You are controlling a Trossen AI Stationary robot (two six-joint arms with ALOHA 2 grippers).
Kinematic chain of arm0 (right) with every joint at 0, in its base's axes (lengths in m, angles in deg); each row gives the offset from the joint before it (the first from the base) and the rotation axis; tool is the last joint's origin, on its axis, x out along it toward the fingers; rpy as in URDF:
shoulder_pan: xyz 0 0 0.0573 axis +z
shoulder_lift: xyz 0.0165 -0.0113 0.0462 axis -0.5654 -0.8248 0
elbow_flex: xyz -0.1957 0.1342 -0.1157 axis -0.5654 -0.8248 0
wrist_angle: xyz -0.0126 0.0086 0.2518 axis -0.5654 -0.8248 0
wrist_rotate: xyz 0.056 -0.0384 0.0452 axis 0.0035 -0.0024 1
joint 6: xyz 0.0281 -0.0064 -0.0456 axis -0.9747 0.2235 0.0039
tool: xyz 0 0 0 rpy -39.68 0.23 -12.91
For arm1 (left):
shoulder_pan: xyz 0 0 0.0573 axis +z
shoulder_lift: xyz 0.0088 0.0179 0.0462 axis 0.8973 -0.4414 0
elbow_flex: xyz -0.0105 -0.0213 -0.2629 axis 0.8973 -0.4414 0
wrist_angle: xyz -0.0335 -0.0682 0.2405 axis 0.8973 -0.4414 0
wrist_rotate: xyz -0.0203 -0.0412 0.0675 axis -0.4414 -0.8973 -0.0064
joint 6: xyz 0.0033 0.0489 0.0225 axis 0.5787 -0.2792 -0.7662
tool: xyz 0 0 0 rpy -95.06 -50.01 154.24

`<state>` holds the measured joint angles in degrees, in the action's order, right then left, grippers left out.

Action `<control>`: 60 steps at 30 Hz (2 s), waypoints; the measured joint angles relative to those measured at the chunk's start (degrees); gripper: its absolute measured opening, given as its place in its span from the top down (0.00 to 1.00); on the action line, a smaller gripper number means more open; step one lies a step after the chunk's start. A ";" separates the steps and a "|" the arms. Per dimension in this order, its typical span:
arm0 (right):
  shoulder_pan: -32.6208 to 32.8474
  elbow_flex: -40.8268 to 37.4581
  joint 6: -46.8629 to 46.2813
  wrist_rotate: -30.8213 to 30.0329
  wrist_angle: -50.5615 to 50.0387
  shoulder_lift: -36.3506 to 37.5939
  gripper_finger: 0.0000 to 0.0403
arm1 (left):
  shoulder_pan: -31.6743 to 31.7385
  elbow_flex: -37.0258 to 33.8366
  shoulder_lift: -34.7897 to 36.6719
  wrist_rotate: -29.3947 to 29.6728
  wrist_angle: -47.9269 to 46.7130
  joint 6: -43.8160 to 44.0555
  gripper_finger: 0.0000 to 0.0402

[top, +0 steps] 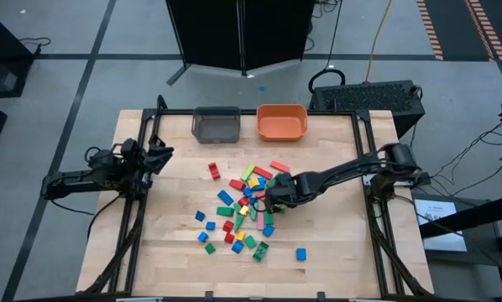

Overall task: Sort blocks by size
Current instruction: Put the large green block into the orange bin, then put the large red block into the orange bin

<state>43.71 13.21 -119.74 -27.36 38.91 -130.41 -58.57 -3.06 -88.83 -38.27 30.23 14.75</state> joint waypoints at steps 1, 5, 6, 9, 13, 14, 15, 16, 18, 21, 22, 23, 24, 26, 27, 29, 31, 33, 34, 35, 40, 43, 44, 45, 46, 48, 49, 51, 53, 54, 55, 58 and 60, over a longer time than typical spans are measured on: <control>0.00 0.00 -0.56 -0.04 0.08 -0.73 0.26 | 0.00 0.02 0.00 0.02 0.00 0.00 0.76; -0.02 0.00 -2.34 -0.11 1.09 -3.55 0.26 | 0.00 0.02 0.00 0.04 -0.28 -0.03 0.76; -0.08 0.00 -2.68 -0.16 1.12 -4.19 0.26 | -0.02 0.02 0.00 0.04 -0.39 -0.04 0.76; -0.33 0.02 -3.45 0.00 1.04 -4.77 0.33 | -0.02 0.02 0.00 0.05 -0.55 -0.04 0.76; -0.82 0.02 -3.40 -0.12 0.62 -4.83 0.58 | -0.02 0.07 -0.02 0.42 -1.33 -0.07 0.76; -1.00 0.05 -2.94 0.01 0.58 -4.76 0.66 | -0.01 0.07 -0.02 0.56 -1.73 -0.07 0.76; -1.11 0.07 -2.04 0.17 0.30 -4.68 0.73 | 0.00 0.09 -0.02 0.85 -2.43 -0.09 0.76; -1.21 0.05 -1.10 0.22 0.31 -4.66 0.73 | -0.01 0.09 -0.02 1.30 -3.31 -0.07 0.76; -1.33 0.06 0.56 0.74 0.60 -4.61 0.72 | 0.00 0.09 -0.04 1.85 -4.70 -0.07 0.76; -1.48 1.51 2.25 1.47 -0.85 -4.03 0.72 | -0.01 0.09 -0.02 1.95 -5.84 -0.04 0.76; -1.63 2.69 3.27 1.24 -1.60 -3.37 0.72 | -0.01 0.09 -0.02 1.95 -6.04 -0.04 0.76; -1.91 4.19 4.54 0.72 -2.57 -2.45 0.72 | -0.01 0.09 -0.02 1.96 -6.35 -0.04 0.76; -2.37 6.20 6.10 -0.40 -3.89 -1.20 0.72 | -0.01 0.11 -0.02 2.09 -6.85 -0.07 0.76; -4.11 10.18 10.23 -4.16 -6.83 1.30 0.72 | 0.00 0.11 -0.04 2.53 -7.44 -0.06 0.76; -5.36 12.08 12.51 -6.43 -8.65 2.26 0.72 | -0.02 0.11 -0.02 2.93 -7.53 -0.04 0.76; -8.92 15.46 17.56 -10.67 -12.55 3.46 0.72 | -0.01 0.13 -0.02 4.15 -8.48 -0.05 0.76; -13.78 18.06 23.20 -13.24 -14.96 4.23 0.72 | -0.01 0.13 -0.11 5.34 -8.77 -0.03 0.76; -19.56 19.17 29.44 -13.82 -14.98 4.70 0.72 | -0.02 0.13 -0.14 7.24 -9.04 -0.02 0.76; -22.51 19.20 32.48 -13.93 -14.41 4.71 0.72 | 0.00 0.13 -0.15 8.40 -9.37 -0.02 0.76; -25.45 19.17 35.40 -13.89 -13.89 4.50 0.72 | 0.00 0.13 -0.15 9.51 -9.57 -0.02 0.76; -37.91 19.12 46.32 -13.64 -10.74 2.37 0.72 | -0.01 0.13 -0.15 13.40 -9.48 -0.01 0.76; -43.28 19.12 51.50 -10.00 -7.88 1.33 0.72 | -0.02 0.13 -0.15 14.49 -10.01 -0.04 0.76; -44.61 19.12 52.96 -7.94 -6.88 0.97 0.72 | 0.00 0.13 -0.15 15.08 -10.14 -0.04 0.76; -45.63 19.12 54.22 -5.96 -5.63 0.63 0.70 | 0.00 0.13 -0.15 15.77 -10.33 -0.06 0.76; -46.41 19.12 55.24 -4.19 -4.99 0.29 0.66 | -0.02 0.13 -0.15 16.59 -10.49 -0.05 0.76; -47.29 19.12 56.17 -2.10 -4.66 -0.53 0.51 | 0.00 0.13 -0.17 18.47 -10.93 -0.04 0.76; -47.63 19.12 56.38 -0.91 -4.27 -0.79 0.44 | 0.00 0.13 -0.20 19.51 -11.24 -0.06 0.76; -47.80 19.12 57.42 0.12 -3.95 -1.15 0.33 | 0.00 0.13 -0.22 20.82 -11.30 -0.02 0.76; -47.54 19.15 59.01 1.00 -2.99 -1.28 0.27 | 0.00 0.13 -0.24 21.80 -11.34 -0.07 0.76; -47.36 19.15 59.52 2.19 -2.91 -1.34 0.26 | -0.01 0.13 -0.24 22.21 -11.37 -0.04 0.76; -47.14 19.12 59.56 3.97 -2.55 -1.36 0.26 | 0.00 0.13 -0.24 22.50 -11.37 -0.04 0.76; -46.01 19.12 56.86 15.39 2.46 -1.06 0.28 | -0.01 0.13 -0.24 22.83 -11.60 -0.06 0.76; -43.45 19.12 53.19 23.61 8.86 -0.82 0.30 | 0.00 0.13 -0.24 22.88 -11.96 -0.07 0.76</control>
<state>0.25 32.33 -66.55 -3.76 47.77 -131.23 -58.57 -2.93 -89.07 -15.38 18.27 14.68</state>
